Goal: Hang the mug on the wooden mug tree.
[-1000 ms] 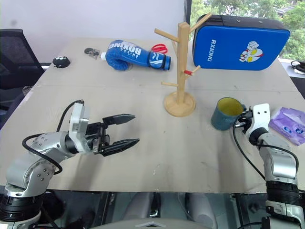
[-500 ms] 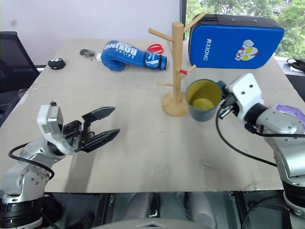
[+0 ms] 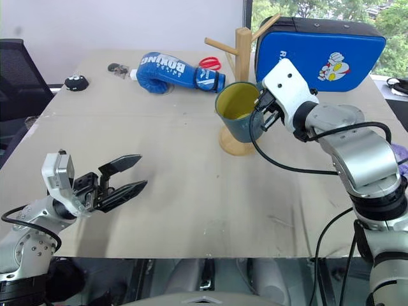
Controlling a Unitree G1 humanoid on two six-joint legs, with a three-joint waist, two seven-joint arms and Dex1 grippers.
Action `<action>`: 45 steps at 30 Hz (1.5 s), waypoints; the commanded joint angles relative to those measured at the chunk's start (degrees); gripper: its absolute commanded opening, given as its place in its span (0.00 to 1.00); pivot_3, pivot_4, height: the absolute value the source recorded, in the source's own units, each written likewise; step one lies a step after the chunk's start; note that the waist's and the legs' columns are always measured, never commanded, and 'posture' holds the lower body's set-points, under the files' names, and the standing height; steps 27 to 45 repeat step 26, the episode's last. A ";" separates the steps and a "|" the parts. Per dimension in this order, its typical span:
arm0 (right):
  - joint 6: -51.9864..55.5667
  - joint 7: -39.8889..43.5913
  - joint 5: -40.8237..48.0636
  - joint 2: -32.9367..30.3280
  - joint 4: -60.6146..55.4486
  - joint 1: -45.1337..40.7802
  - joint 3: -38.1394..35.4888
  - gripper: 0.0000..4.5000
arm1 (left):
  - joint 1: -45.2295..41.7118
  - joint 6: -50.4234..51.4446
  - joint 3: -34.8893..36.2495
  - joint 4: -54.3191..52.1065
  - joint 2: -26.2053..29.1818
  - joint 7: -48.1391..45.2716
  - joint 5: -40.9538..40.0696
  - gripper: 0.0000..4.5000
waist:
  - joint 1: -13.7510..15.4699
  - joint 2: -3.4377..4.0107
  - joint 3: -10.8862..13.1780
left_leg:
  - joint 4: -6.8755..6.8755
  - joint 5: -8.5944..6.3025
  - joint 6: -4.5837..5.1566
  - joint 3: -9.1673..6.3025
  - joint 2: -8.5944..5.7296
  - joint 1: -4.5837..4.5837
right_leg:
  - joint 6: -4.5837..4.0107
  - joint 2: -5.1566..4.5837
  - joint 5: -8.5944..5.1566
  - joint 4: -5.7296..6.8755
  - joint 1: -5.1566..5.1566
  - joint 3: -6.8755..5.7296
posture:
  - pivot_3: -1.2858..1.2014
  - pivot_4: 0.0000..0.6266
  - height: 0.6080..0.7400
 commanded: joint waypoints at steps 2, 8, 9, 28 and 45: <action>-4.42 1.66 -3.42 -0.48 4.30 -0.98 2.71 0.43 | 1.64 -0.51 2.23 -4.85 -0.27 1.61 -1.93 1.00 | -0.01 0.01 0.00 | 0.00 0.00 0.00 0.02 0.00 0.00 | 0.00 0.00 0.00 0.00 0.00 0.01 | 0.52 0.24 1.00; -7.89 5.17 0.66 -1.08 -2.35 6.13 -6.10 0.86 | 3.49 1.86 1.90 -9.97 0.19 5.30 -3.28 1.00 | 0.34 -0.02 -0.01 | -0.01 0.00 0.00 0.00 0.00 -0.07 | 0.04 -0.01 0.02 0.00 -0.05 -0.01 | 0.52 0.24 1.00; -9.86 6.82 1.55 -1.96 -4.46 8.52 -7.90 0.86 | 3.50 2.48 1.57 -10.72 0.39 6.14 -3.37 1.00 | 0.33 -0.02 -0.01 | -0.02 -0.01 0.00 -0.02 0.00 -0.09 | 0.07 -0.02 0.04 -0.02 -0.05 -0.02 | 0.52 0.24 1.00; -26.92 22.51 11.55 -1.34 -18.52 67.68 -39.90 0.86 | 4.63 3.27 -1.08 -6.71 5.11 10.91 7.53 1.00 | -0.14 -0.14 -0.07 | 0.07 -0.01 0.02 0.07 0.11 0.49 | 0.25 0.08 -0.13 0.00 0.39 0.08 | 0.52 0.24 1.00; -26.92 22.51 11.55 -1.34 -18.52 67.68 -39.90 0.86 | 4.63 3.27 -1.08 -6.71 5.11 10.91 7.53 1.00 | -0.14 -0.14 -0.07 | 0.07 -0.01 0.02 0.07 0.11 0.49 | 0.25 0.08 -0.13 0.00 0.39 0.08 | 0.52 0.24 1.00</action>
